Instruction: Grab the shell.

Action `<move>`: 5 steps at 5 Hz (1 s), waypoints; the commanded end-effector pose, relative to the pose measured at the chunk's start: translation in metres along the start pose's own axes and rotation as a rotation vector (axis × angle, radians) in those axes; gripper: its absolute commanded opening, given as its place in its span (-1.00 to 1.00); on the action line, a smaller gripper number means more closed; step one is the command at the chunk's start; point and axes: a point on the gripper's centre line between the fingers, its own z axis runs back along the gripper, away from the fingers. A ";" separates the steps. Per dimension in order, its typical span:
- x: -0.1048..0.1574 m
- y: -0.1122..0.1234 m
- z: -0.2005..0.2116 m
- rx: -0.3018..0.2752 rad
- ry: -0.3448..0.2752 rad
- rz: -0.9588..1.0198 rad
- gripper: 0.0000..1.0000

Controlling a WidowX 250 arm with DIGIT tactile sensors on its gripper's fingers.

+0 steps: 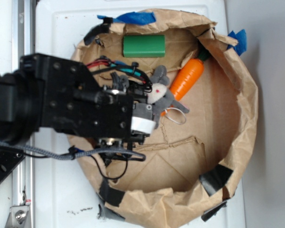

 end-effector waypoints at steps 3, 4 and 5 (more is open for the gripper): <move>0.023 0.003 0.099 -0.035 -0.185 0.223 -1.00; 0.022 0.017 0.104 -0.040 -0.201 0.289 -1.00; 0.023 0.027 0.104 -0.036 -0.214 0.341 -1.00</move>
